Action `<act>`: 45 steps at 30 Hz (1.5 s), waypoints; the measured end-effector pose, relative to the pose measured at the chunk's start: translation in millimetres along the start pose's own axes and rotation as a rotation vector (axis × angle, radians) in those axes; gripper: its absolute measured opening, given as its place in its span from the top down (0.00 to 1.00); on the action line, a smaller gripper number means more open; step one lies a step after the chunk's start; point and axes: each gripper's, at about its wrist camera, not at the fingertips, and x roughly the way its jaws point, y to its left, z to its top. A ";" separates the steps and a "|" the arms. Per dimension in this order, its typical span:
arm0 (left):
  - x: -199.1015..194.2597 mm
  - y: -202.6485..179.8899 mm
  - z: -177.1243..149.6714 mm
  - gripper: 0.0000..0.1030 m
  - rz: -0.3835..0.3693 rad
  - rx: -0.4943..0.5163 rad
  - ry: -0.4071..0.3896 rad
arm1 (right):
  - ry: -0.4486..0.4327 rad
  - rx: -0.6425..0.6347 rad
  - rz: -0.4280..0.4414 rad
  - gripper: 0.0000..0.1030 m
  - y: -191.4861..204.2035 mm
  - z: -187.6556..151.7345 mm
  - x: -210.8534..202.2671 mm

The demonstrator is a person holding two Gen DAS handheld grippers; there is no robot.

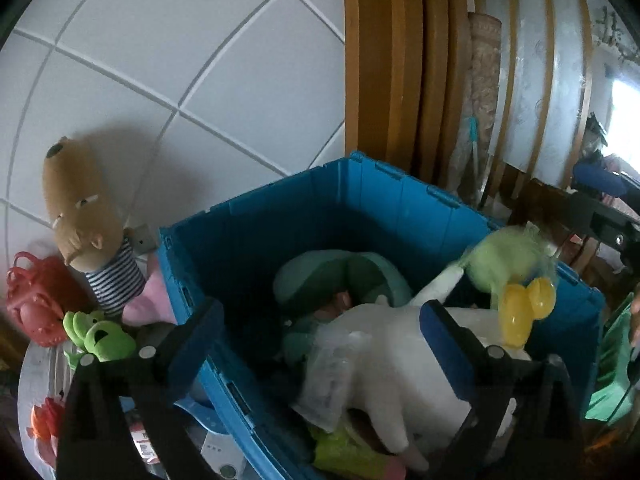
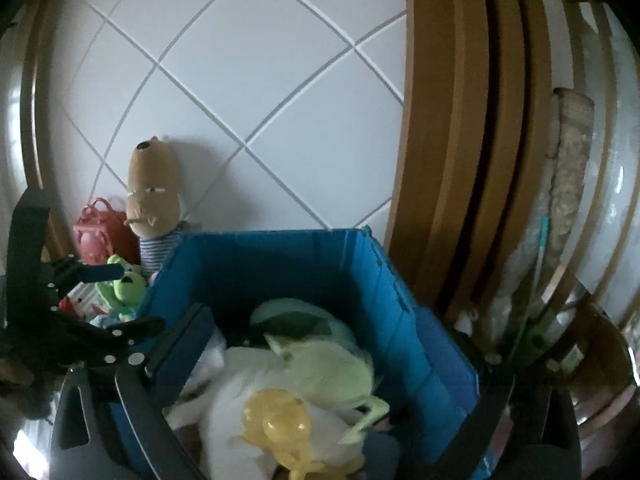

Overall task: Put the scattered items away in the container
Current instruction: 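Lower the wipes packet and green plush into the crate and open both tools, then move both tools back over the table toward the pink pig plushes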

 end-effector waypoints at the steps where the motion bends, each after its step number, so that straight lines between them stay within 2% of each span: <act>1: -0.3 0.5 -1.2 0.03 0.004 0.002 0.003 | 0.004 0.003 0.005 0.00 -1.9 -0.6 1.5; 6: -7.9 8.9 -9.8 0.03 0.019 0.002 0.008 | 0.021 -0.002 0.021 0.00 -0.4 -6.1 1.7; 13: -35.0 39.4 -44.0 0.03 0.022 0.002 0.001 | 0.032 -0.025 0.032 0.00 30.8 -20.0 -24.9; 23: -87.1 108.3 -126.7 0.03 0.040 -0.024 -0.020 | 0.026 0.014 0.022 0.00 101.7 -63.2 -79.4; 28: -104.0 145.2 -175.9 0.03 0.075 -0.059 -0.009 | 0.034 0.050 0.030 0.00 140.9 -88.3 -91.7; 35: -129.7 209.0 -258.7 0.03 0.226 -0.215 0.073 | 0.064 0.057 0.170 0.00 196.6 -110.1 -77.0; 39: -163.0 250.4 -310.2 0.03 0.363 -0.353 0.131 | 0.096 0.037 0.251 0.00 222.3 -113.9 -53.6; 45: -216.9 295.5 -370.0 0.03 0.514 -0.444 0.189 | 0.119 0.011 0.320 0.00 272.9 -118.0 -25.7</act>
